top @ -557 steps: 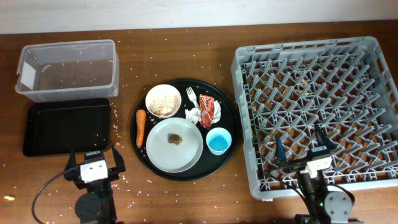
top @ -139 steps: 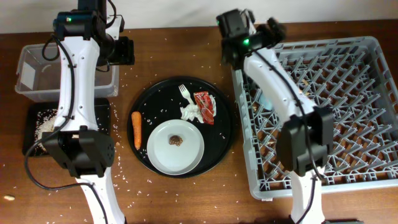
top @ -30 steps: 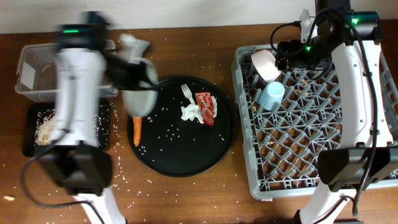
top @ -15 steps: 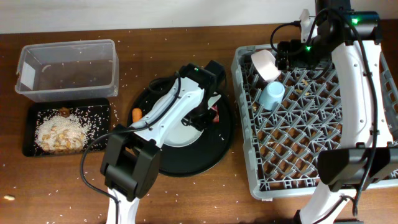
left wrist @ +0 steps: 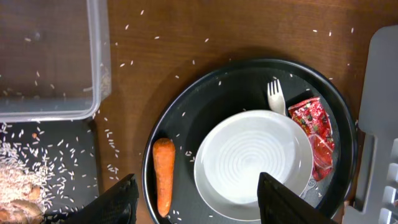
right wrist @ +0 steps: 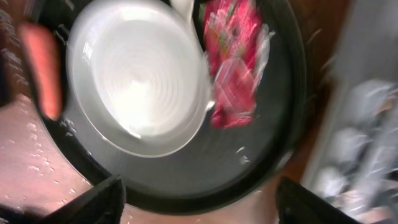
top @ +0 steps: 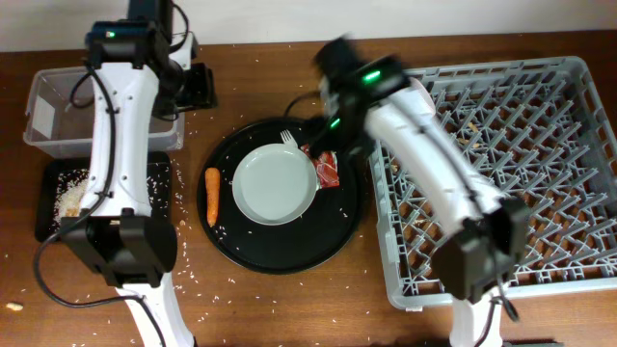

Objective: Sort waste into correct bins and load items into the dishwasher rack
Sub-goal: 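Grasp the white plate with the right gripper and stand it in the rack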

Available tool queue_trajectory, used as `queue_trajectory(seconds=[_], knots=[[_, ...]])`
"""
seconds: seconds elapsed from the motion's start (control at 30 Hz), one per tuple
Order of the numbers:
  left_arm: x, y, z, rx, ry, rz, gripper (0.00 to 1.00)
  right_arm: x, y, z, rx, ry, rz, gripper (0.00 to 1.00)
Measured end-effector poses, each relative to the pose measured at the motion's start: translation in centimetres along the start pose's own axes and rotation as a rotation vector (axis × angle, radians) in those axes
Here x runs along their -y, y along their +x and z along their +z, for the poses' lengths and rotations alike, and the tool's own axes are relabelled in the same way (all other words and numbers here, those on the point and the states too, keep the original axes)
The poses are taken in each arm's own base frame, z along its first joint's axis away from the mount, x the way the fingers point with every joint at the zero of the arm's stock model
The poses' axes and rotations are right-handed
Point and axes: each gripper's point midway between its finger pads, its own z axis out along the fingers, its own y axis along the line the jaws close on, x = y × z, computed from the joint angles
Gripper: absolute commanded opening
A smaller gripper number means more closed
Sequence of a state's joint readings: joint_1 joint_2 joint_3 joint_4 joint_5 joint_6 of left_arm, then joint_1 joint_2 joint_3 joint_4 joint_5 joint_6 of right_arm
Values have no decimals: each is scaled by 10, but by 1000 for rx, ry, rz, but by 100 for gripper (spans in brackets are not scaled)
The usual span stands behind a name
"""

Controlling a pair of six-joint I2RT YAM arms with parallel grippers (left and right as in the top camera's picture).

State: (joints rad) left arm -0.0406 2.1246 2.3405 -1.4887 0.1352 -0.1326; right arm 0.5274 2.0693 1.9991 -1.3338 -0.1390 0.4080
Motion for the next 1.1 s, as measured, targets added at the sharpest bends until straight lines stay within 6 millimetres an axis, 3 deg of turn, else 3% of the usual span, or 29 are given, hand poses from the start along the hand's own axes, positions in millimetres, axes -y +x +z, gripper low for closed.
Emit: queue_trajectory(seconds=[0.03, 0.07, 0.27, 0.33, 0.43, 0.57, 0.63, 0.8, 1.1], knots=[[-2, 1, 0, -6, 0, -5, 61, -5, 19, 26, -63, 45, 55, 70], [-2, 2, 0, -11, -3, -6, 61, -6, 27, 36, -85, 66, 87, 70], [-3, 4, 0, -16, -11, -1, 61, -18, 45, 105, -55, 60, 178, 65], [-4, 5, 0, -19, -13, -1, 61, -18, 52, 120, -70, 36, 191, 60], [-4, 5, 0, -20, -15, -1, 61, -19, 44, 123, -53, -4, 218, 44], [-5, 5, 0, -19, -18, -1, 61, -23, 39, 125, -43, -32, 220, 41], [-6, 5, 0, -19, -24, -1, 61, -20, 41, 132, -69, -38, 233, 34], [-7, 5, 0, -18, -31, -1, 61, -15, 41, 140, -101, -51, 258, 4], [-7, 5, 0, -18, -35, -1, 62, -17, 34, 130, -112, -94, 241, 4]])
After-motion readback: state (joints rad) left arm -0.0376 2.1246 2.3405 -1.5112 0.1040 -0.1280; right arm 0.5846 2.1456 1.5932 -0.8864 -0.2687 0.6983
